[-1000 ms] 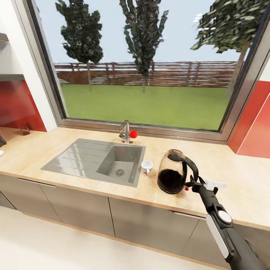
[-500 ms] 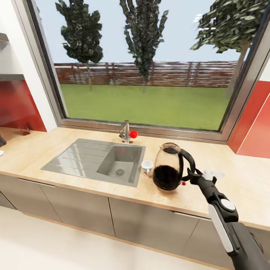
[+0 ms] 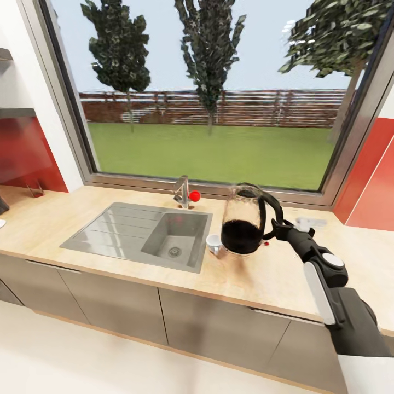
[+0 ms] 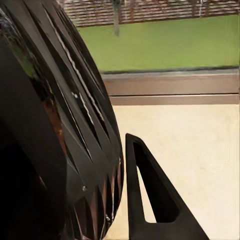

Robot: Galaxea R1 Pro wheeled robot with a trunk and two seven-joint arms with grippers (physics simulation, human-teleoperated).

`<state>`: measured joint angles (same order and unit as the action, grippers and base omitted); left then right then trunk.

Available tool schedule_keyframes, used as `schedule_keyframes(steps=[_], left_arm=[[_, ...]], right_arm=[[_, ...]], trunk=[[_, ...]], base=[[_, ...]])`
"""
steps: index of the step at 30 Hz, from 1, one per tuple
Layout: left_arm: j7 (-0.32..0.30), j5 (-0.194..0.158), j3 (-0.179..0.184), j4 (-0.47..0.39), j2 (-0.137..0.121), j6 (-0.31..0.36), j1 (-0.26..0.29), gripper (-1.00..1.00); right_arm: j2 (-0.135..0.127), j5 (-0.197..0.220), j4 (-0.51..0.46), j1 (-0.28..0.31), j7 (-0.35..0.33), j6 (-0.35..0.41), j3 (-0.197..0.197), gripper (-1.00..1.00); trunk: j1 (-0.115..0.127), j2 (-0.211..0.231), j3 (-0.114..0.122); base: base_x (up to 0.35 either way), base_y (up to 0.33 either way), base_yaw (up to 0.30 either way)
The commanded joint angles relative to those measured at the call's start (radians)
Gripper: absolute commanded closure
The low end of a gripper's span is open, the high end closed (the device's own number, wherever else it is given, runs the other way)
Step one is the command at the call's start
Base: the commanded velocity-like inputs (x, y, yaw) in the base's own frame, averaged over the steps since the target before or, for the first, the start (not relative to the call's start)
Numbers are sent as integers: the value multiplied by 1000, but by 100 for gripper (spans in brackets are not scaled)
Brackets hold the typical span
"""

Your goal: Set up a coffee station on the kitchen countertop: keep the coffee maker on the countertop, move the bottle of coffee from the kitchen shelf to the counter next to the coffee maker, place a paper coffee filter on top of the coffee maker, put the saucer next to the coffee maker with the coffee cup on the saucer, and place the electric kettle next to the coffee maker.

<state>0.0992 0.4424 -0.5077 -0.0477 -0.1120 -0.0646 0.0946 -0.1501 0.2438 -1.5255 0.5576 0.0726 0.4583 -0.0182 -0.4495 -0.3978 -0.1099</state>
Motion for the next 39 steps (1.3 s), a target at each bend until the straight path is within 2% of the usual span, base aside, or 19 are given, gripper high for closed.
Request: schedule_keyframes(steps=[1,7,13,20,23,26,29,39], left_arm=[[4,11,-8,4,0,-5,1,-100],[4,12,-8,6,-3,-4,1,-100],[5,12,-9,6,-2,-4,1,-100],[6,9,-12,4,-3,-2,1,-100],[6,9,-14,3,-3,-1,2,-100],[7,9,-15,3,-3,-1,2,-100],[7,9,-15,2,-2,-1,2,-100],[5,9,-15,2,0,-4,2,-100]], right_arm=[[-1,12,-3,19,7,6,1,100],[0,14,-9,47,5,6,11,100],[8,15,-10,50,4,4,73,100],[10,15,-10,50,4,3,117,100],[11,16,-10,50,-4,2,123,100],[11,17,-10,50,-91,1,119,100],[11,17,-7,50,-122,2,117,100],[11,17,-7,50,-126,2,119,100]], trunk=[[-1,-2,-2],[-1,-2,-2],[-1,-2,-2],[-1,-2,-2],[-1,-2,-2],[-1,-2,-2],[-1,-2,-2],[-1,-2,-2]], base=[[0,0,0],[-18,-12,0],[-197,-132,0],[-278,-127,0],[-301,83,0],[-268,185,0],[-87,68,41],[-5,4,251]])
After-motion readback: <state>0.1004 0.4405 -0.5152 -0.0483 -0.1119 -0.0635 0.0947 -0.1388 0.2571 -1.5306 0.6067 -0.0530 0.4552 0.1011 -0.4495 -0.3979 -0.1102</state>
